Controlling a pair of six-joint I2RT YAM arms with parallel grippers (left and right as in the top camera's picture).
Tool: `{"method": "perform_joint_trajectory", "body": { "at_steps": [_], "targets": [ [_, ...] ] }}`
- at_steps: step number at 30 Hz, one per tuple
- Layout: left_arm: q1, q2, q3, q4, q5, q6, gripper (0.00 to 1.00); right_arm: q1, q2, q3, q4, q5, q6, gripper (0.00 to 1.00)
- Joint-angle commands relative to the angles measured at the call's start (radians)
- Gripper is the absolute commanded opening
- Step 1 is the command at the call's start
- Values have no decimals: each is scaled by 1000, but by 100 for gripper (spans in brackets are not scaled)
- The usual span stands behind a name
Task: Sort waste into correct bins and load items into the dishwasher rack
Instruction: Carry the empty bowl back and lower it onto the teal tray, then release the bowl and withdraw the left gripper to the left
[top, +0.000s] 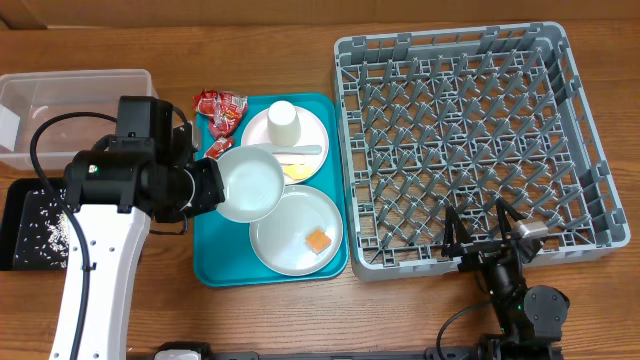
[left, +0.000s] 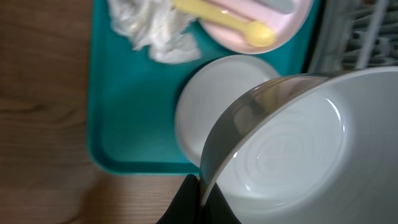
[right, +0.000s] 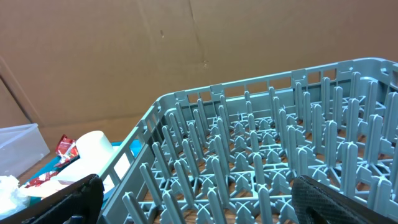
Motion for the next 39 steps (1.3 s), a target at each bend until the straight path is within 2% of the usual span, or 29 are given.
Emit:
{"method": "perform_joint_trajectory", "body": {
  "at_steps": [1,15,27,30,39],
  "targets": [
    [-6,30,-11,-31,-155,-36,4,6,-11,-10,6,-4,-3,100],
    [-4,121,-316,138,-172,-67,4,6,-11,-10,6,-3,-3,100],
    [124,130,-355,157,-177,-53,5,6,-11,-10,6,-3,-3,100],
    [159,130,-367,171,-124,-49,4,6,-11,-10,6,-4,-3,100],
    [164,131,-435,249,-103,-34,4,7,-11,-10,6,-17,-3,100]
  ]
}}
